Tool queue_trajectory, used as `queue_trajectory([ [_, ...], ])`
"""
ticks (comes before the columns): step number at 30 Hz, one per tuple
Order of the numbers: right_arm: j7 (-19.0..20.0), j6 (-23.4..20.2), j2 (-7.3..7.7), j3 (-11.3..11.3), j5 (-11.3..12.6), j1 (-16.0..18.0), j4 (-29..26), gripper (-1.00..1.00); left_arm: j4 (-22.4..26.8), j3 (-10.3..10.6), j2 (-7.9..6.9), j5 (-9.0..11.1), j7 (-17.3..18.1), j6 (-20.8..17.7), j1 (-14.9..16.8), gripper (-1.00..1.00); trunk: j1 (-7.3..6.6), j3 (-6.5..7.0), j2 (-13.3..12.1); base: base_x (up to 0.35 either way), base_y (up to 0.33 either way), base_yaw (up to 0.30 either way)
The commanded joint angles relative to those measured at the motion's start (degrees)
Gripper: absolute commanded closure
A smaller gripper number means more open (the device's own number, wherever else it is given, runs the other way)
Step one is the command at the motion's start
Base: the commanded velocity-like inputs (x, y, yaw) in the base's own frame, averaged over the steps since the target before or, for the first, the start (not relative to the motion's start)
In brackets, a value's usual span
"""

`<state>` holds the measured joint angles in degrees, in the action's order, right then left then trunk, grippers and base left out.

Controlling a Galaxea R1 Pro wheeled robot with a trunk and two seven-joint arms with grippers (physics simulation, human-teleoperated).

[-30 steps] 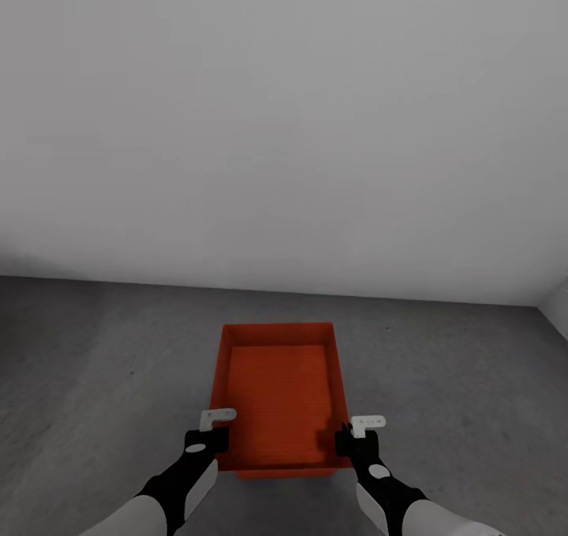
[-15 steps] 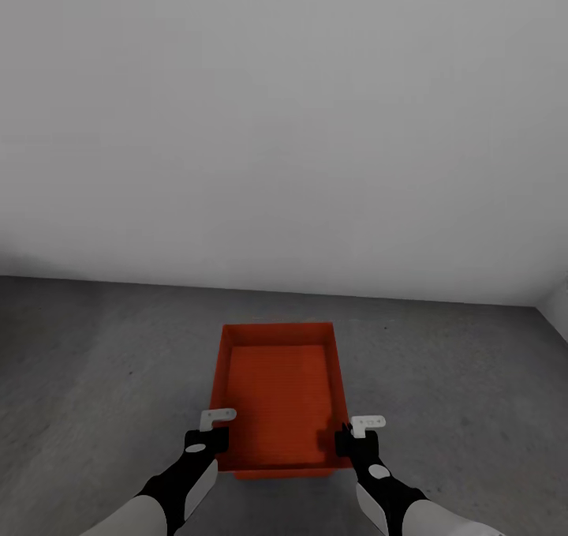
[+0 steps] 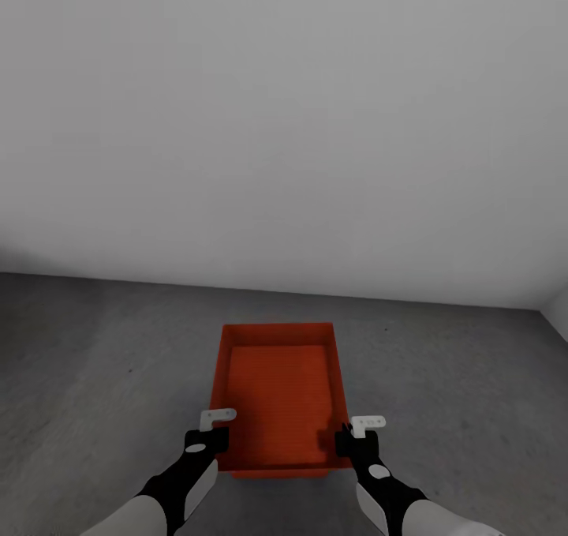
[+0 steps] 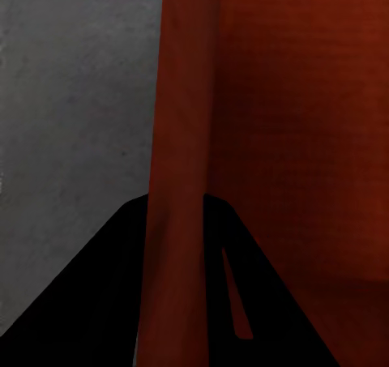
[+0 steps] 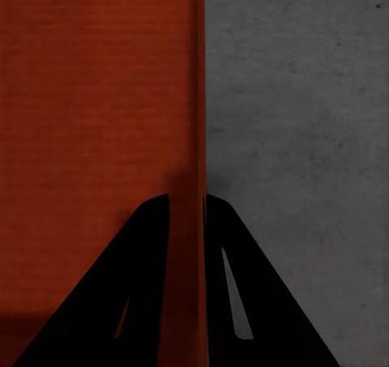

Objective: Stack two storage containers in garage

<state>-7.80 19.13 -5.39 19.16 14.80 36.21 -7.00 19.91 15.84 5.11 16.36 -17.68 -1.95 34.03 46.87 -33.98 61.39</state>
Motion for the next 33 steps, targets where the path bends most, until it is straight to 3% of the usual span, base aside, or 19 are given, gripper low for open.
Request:
queue_trajectory([
  [1,0.1,0.2,0.56,-0.6,0.7,0.0,0.8,1.0,0.3,-2.8,-0.28,-0.5,-0.6,-0.3,0.1,1.0,0.0,-0.05,0.0,0.0,-0.006,0.106],
  [29,0.1,0.2,0.56,-0.6,0.7,0.0,0.8,1.0,0.3,-2.8,-0.28,-0.5,-0.6,-0.3,0.1,1.0,0.0,-0.05,0.0,0.0,0.0,0.007],
  [33,0.1,0.2,0.56,-0.6,0.7,0.0,0.8,1.0,0.3,-2.8,-0.28,-0.5,-0.6,-0.3,0.1,1.0,0.88,-0.76,1.6,0.0,0.0,0.0],
])
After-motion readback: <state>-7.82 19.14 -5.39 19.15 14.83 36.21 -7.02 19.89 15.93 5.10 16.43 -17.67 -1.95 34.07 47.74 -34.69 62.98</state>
